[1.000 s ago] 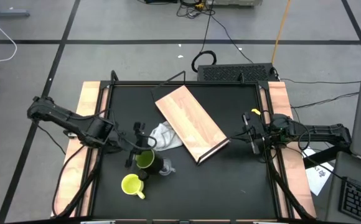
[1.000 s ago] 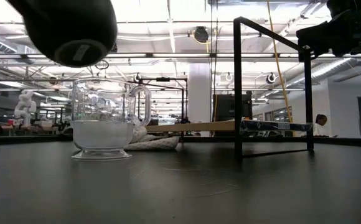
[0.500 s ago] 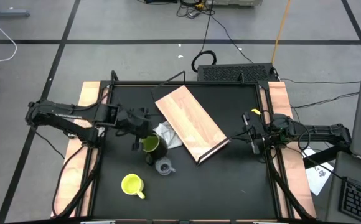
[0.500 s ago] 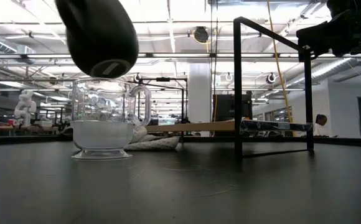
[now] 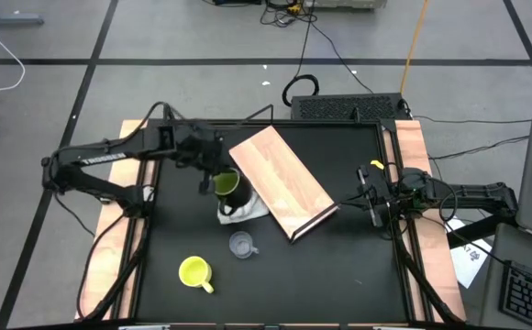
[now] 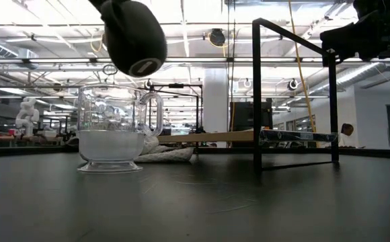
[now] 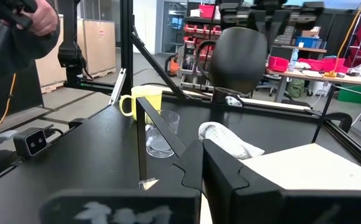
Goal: Stack small to large cups/mugs on shelf
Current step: Put the black mug on the shelf
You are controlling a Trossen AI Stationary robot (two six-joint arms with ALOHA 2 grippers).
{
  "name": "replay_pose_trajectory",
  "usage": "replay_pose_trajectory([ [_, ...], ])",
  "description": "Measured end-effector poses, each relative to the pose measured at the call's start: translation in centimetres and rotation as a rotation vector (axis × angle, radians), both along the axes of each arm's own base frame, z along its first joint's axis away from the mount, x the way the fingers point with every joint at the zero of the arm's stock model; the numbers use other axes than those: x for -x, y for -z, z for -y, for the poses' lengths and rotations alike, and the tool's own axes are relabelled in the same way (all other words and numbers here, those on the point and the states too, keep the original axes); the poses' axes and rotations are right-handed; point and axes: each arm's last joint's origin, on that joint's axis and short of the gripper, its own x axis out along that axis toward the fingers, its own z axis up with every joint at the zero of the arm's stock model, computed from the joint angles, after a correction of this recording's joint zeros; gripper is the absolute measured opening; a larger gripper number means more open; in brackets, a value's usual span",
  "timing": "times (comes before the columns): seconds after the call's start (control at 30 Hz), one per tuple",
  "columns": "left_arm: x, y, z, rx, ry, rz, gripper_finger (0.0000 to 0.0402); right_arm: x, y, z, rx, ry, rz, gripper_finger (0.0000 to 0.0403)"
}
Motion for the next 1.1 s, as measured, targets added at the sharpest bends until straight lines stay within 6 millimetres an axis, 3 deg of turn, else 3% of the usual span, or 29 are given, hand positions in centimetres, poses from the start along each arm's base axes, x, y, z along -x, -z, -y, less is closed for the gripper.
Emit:
replay_pose_trajectory([
  [0.27, -4.8, -1.4, -3.6, -0.062, 0.083, -0.105, 0.0012, 0.0, -0.1, 0.0, 0.001, 0.0, 0.005, 0.0],
  [0.6, -9.5, 0.0, -7.1, -0.19, 0.221, -0.279, 0.0012, 0.0, -0.1, 0.0, 0.015, 0.0, 0.008, 0.0],
  [0.83, -11.3, 1.4, -7.9, -0.302, 0.386, -0.306, 0.0012, 0.0, -0.1, 0.0, 0.023, -0.001, 0.01, 0.0],
  [1.1, -11.8, 2.1, -9.2, -0.412, 0.496, -0.28, 0.0012, 0.0, 0.0, 0.0, 0.023, -0.001, 0.009, 0.0],
])
